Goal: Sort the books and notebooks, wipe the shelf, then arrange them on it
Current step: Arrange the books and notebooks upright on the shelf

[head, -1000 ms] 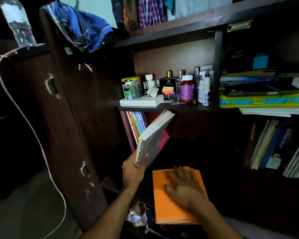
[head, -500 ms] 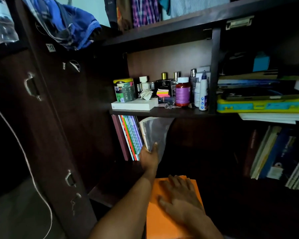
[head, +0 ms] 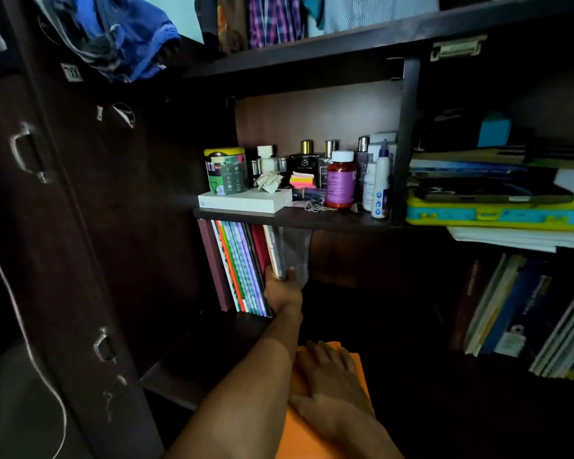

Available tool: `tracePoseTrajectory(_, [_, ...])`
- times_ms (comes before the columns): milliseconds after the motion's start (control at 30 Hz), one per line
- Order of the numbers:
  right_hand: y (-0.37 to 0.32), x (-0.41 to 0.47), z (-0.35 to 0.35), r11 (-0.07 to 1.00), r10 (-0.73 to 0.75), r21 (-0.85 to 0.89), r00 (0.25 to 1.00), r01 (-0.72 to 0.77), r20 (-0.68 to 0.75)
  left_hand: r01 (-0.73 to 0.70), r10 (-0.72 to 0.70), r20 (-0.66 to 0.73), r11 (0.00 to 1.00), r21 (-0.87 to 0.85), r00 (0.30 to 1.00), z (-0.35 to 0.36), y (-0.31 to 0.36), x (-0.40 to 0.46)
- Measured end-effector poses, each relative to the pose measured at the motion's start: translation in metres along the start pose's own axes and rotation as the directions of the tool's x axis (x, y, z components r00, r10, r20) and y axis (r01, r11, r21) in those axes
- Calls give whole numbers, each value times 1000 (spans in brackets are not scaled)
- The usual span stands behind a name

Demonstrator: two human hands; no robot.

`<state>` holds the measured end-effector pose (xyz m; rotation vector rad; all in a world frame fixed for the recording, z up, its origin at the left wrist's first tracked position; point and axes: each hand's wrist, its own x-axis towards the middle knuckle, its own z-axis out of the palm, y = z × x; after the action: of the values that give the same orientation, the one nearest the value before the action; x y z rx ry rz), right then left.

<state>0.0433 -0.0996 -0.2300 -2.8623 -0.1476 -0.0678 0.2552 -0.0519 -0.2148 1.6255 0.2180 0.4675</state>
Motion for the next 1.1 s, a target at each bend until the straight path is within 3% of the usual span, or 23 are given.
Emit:
tracePoseTrajectory(100, [0, 0, 3, 1000, 11, 5, 1000, -11, -22, -55, 55, -11, 998, -2, 998, -11, 1, -10])
tracePoseTrajectory(267, [0, -2, 2, 999, 24, 30, 999, -23, -21, -293, 290, -49, 954, -66, 956, -58, 23, -46])
tracePoseTrajectory(367, [-2, -3, 0, 997, 33, 72, 998, -29, -46, -349, 328, 154, 927, 141, 932, -110, 4, -58])
tracePoseTrajectory(467, [-2, -8, -3, 991, 68, 124, 992, -55, -103, -414, 225, 410, 785, 461, 884, -165, -29, -68])
tracePoseTrajectory(567, [0, -13, -9, 970, 239, 103, 942, -220, -236, -369, 36, 493, 712, 598, 869, -195, -21, -89])
tracePoseTrajectory(700, [1, -15, -7, 861, 508, 175, 821, -477, -262, -349, -96, 542, 669, 656, 835, -193, 0, -117])
tracePoseTrajectory(767, [1, -12, -4, 852, 524, 155, 810, -500, -265, -308, -148, 530, 673, 673, 835, -188, 7, -122])
tracePoseTrajectory(900, [3, -13, -8, 837, 547, 201, 797, -509, -256, -126, -266, 500, 774, 620, 824, -180, 17, -119])
tracePoseTrajectory(1000, [12, -25, -21, 849, 503, 277, 847, -449, -172, -236, -256, 555, 709, 664, 791, -169, 13, -123])
tracePoseTrajectory(1100, [38, -60, -47, 742, 536, 501, 843, -445, -45, -315, -224, 610, 693, 648, 760, -151, 11, -146])
